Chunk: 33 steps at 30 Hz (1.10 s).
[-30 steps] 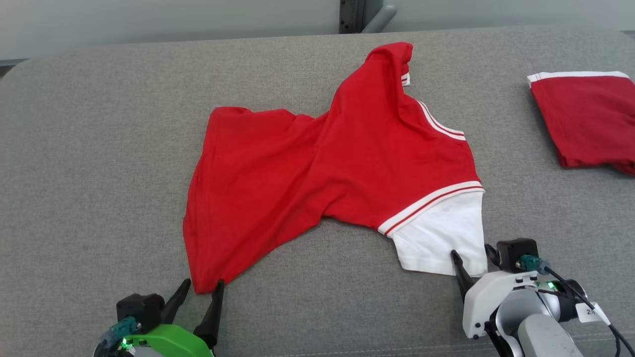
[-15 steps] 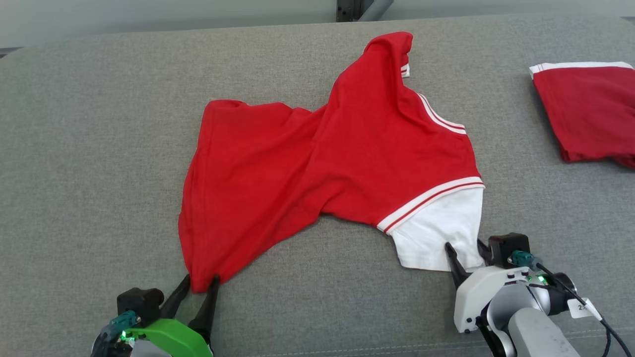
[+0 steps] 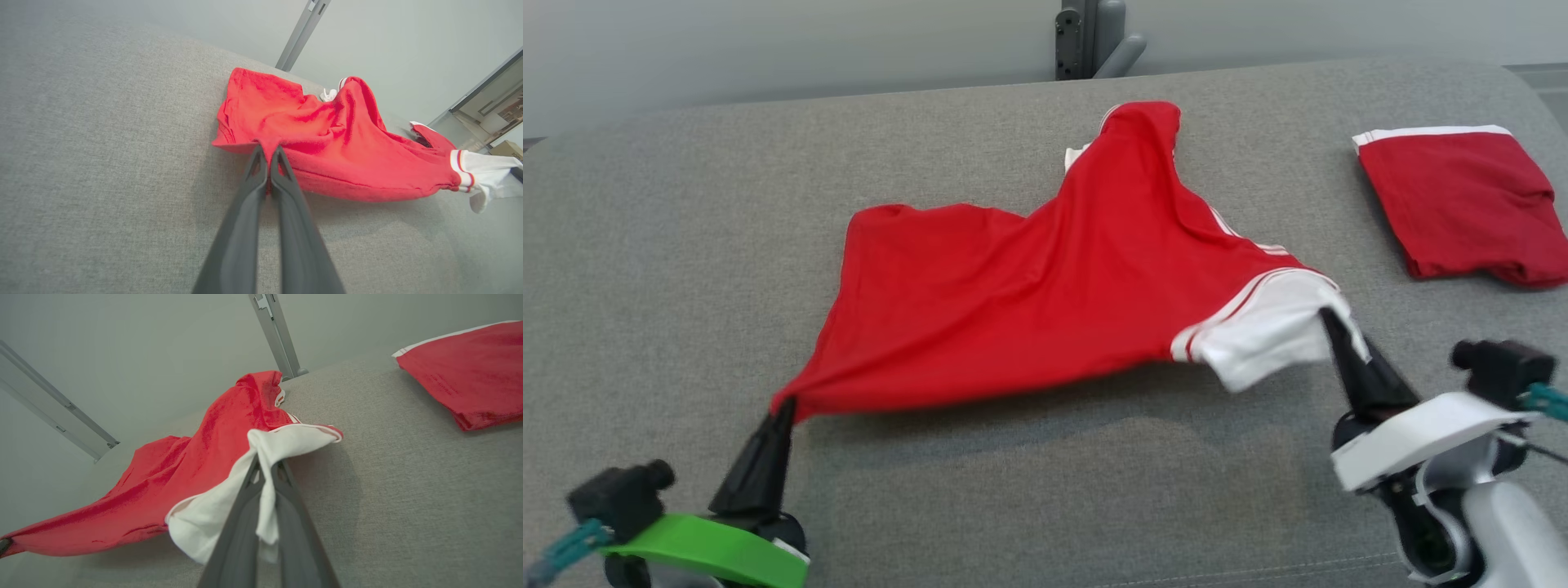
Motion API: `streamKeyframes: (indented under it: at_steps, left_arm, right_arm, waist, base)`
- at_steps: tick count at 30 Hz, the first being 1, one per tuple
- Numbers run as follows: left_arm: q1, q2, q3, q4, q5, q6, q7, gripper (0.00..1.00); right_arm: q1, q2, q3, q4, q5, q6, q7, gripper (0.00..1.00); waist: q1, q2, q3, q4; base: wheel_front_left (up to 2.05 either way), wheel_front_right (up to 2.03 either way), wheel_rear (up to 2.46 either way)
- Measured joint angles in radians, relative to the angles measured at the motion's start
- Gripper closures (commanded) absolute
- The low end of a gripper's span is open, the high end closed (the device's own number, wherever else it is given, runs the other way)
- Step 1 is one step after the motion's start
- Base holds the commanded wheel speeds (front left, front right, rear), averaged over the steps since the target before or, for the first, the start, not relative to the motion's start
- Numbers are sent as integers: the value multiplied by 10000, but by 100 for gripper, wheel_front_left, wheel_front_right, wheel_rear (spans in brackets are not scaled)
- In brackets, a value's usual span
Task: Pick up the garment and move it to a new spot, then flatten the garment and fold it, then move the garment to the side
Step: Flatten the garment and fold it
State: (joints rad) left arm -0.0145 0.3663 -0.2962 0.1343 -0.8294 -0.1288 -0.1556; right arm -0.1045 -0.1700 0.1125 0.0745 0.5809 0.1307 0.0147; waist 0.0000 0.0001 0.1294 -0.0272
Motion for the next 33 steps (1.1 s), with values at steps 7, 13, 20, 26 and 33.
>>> streamKeyframes:
  at_steps: [7,13,20,26,33]
  left_arm:
    - [151,1108,1413,-4508,-1250,635,1143,100]
    - [-1282,1772,2000,-6441,-2201,1200,2485,100]
    - [-5320,2424,1753,-4915,-2627,1647,4320,100]
    - [-9376,1896,602,-1588,-1755,1467,4893,100]
    - [-12937,1156,63,2543,-364,1243,3847,100]
  right_arm:
    - [-447,-685,-999,-4096,1942,-2,395,100]
    - [-2546,-608,-1494,-5223,2554,-2,1154,100]
    - [-6518,-481,-2017,-3482,2057,-2,2878,100]
    - [-10188,318,-2176,42,276,-2,3313,100]
    - [-13887,1179,-2671,4050,-1346,-2,1852,100]
  waist:
    - [0,0,-25,-268]
    - [0,0,364,-331]
    - [1,0,1179,-214]
    - [2,0,2127,-60]
    - [3,0,3319,39]
  base:
    - [0,0,0]
    - [0,0,0]
    - [0,0,0]
    - [0,0,0]
    - [0,0,0]
